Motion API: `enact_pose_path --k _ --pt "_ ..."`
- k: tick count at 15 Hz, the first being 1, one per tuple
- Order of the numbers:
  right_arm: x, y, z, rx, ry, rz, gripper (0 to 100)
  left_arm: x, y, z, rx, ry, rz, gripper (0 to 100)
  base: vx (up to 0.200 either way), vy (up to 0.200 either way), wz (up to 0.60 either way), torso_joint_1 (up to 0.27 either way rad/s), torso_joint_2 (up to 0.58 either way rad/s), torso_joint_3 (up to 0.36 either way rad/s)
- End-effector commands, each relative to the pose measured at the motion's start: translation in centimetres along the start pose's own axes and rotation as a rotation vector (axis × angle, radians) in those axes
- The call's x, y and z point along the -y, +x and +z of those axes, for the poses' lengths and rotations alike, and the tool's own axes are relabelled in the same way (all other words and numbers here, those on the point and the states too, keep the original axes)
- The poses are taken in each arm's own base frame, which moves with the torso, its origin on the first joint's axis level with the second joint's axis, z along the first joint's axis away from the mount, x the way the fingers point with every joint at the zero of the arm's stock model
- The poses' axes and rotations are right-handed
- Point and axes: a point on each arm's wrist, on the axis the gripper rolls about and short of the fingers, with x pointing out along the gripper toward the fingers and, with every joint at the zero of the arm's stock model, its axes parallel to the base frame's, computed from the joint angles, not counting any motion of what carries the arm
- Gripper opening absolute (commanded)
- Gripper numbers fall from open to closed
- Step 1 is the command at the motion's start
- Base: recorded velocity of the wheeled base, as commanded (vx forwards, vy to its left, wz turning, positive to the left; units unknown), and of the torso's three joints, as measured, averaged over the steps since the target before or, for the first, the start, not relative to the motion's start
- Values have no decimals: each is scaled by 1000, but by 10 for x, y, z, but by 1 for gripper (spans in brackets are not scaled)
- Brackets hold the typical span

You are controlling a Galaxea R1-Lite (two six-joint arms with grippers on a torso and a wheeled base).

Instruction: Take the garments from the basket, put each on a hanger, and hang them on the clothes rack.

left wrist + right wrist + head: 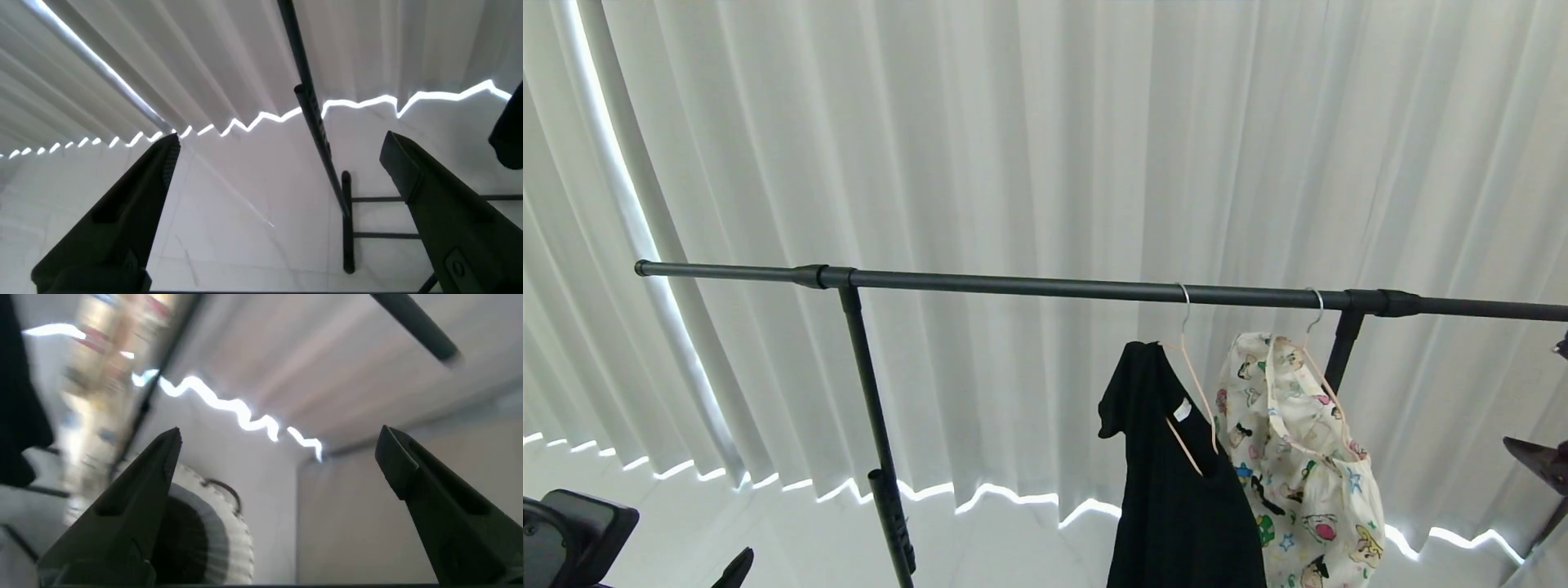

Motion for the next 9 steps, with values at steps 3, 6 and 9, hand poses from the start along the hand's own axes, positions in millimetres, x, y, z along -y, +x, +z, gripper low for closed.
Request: enact_pose_path --k 3,6,9 --pt "10 -5 -11 -20 44 -67 100 0 1 0 -6 0 -1 100 -200 0 0 2 1 4" --pt "12 -4 -12 -34 55 -86 100 0 0 0 0 -1 2 100 -200 0 0 -1 2 4" --pt "13 -2 -13 -46 58 -91 100 0 0 0 0 -1 2 100 -200 0 0 2 -1 2"
